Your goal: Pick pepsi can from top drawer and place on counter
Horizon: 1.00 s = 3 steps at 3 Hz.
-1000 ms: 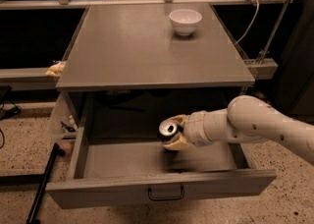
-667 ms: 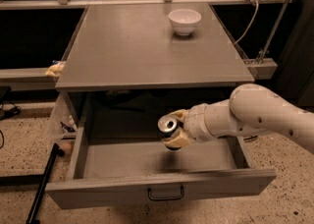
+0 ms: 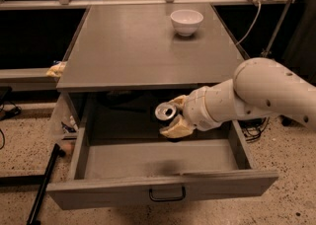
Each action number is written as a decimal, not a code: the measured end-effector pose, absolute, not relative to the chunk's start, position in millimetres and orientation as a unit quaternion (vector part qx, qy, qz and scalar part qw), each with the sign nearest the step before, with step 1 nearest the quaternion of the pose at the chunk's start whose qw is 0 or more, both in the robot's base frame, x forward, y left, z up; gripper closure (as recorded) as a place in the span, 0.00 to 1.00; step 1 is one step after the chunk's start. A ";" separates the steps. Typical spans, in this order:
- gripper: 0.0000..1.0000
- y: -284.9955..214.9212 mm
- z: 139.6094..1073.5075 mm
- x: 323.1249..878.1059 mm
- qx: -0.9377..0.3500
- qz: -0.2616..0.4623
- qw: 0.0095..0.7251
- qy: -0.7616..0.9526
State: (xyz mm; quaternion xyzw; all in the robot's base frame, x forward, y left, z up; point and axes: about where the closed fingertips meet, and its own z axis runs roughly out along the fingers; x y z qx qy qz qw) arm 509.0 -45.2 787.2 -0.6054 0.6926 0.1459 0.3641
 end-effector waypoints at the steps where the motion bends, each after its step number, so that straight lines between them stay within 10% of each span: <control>1: 1.00 -40.9 813.4 521.4 -0.591 0.160 0.387 0.690; 3: 1.00 -28.5 929.3 577.2 -0.545 0.174 0.448 0.687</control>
Offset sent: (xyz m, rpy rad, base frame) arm 0.0729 0.0084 0.1396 0.2373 -0.0310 -0.1166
